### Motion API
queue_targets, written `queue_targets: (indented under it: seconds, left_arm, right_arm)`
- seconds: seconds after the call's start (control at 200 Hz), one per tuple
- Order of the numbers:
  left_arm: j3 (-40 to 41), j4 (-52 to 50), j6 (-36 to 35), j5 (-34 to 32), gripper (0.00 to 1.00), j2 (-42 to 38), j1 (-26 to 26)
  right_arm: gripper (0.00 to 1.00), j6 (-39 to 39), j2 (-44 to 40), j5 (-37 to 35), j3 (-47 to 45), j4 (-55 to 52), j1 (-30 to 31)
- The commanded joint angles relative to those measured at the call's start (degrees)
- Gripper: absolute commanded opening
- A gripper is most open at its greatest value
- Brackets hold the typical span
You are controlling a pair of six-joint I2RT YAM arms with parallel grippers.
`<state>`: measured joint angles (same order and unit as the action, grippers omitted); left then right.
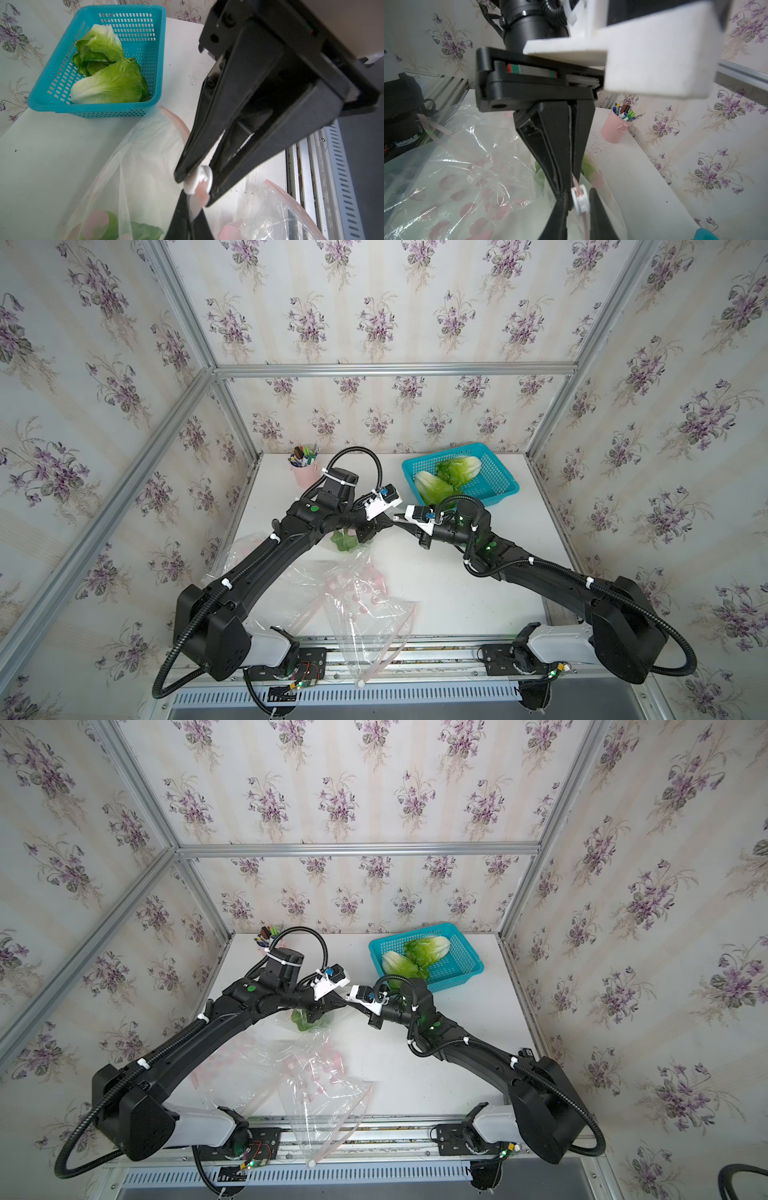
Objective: Open the zip-top bag and take out the chinese cabbages
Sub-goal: Unzip the zipper on the zipper food storage bag.
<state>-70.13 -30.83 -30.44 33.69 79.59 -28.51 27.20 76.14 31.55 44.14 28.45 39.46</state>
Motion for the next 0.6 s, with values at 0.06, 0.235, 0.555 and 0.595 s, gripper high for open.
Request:
queue_targets:
  seconds: [0.06, 0.235, 0.555, 0.595]
  left_arm:
    - [0.2, -0.1, -0.8, 0.1, 0.0, -0.1, 0.0]
    - [0.4, -0.3, -1.0, 0.0, 0.0, -0.1, 0.0]
    - [0.9, -0.3, -1.4, 1.2, 0.0, -0.9, 0.4]
    - [1.0, -0.3, -1.4, 1.7, 0.0, -1.1, 0.6]
  right_arm:
    - [0.14, 1.1, 0.1, 1.4, 0.1, -1.0, 0.0]
    - [0.09, 1.4, -0.3, 1.4, -0.1, -0.9, 0.0]
    - [0.0, 2.4, 0.2, 0.9, -0.8, -1.7, -0.1]
    - [0.0, 2.6, 0.3, 0.7, -1.0, -1.8, 0.0]
